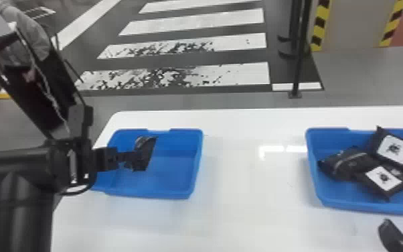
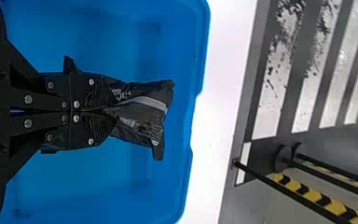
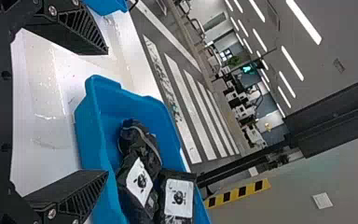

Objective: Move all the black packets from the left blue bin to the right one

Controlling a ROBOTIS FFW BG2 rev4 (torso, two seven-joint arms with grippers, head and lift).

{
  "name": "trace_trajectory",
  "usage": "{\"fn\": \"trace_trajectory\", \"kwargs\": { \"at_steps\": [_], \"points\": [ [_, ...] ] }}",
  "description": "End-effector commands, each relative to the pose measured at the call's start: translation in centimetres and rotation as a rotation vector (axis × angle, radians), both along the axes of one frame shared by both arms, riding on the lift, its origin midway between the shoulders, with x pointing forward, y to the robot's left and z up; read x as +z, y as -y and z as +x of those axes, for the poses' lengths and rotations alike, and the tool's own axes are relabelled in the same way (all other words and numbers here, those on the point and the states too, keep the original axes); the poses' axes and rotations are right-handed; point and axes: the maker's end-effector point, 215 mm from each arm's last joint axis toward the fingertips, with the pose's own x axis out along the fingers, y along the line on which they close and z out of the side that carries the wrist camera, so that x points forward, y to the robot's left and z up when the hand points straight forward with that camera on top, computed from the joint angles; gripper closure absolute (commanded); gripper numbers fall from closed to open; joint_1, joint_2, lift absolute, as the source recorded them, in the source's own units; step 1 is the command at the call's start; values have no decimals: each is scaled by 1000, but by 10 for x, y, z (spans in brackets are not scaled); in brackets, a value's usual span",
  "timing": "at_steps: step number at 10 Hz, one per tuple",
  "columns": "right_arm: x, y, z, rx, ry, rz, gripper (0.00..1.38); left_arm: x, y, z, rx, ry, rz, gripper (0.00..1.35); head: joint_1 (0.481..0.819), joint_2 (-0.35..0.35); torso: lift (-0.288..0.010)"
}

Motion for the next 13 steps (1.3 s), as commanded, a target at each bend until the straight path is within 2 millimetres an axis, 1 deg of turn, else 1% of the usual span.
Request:
{"fn": "trace_trajectory", "kwargs": {
  "at_steps": [1,2,3,4,6,8,9,10,11,12,13],
  "points": [
    [21,-16,8,38,38,30,119,35,41,-9,-82,99,-10,1202,695,215,-139],
    [32,-36,14,75,62,81,119,49,75,-8,-150,149,-45,1202,695,197,-139],
    [43,-56,19,107,80,136,119,57,111,-8,-220,176,-79,1202,695,185,-139],
    [53,-74,24,142,100,175,122,63,155,-8,-311,202,-130,1202,695,157,-139],
    [66,-93,36,185,128,196,125,70,217,-20,-433,223,-213,1202,695,95,-139],
    [76,-103,54,205,161,203,119,70,276,-40,-552,204,-279,1202,695,48,-139],
    [80,-113,60,232,170,202,119,71,300,-49,-603,197,-306,1202,695,13,-139],
    [83,-124,65,265,169,202,119,78,320,-54,-644,202,-332,1202,695,-19,-139],
    [84,-128,70,277,170,187,124,81,329,-57,-659,205,-352,1202,695,-32,-139],
    [86,-127,75,275,177,156,125,81,340,-63,-682,201,-370,1202,695,-45,-139],
    [85,-128,79,275,174,167,125,85,348,-67,-700,202,-384,1202,695,-56,-139]
  ]
}}
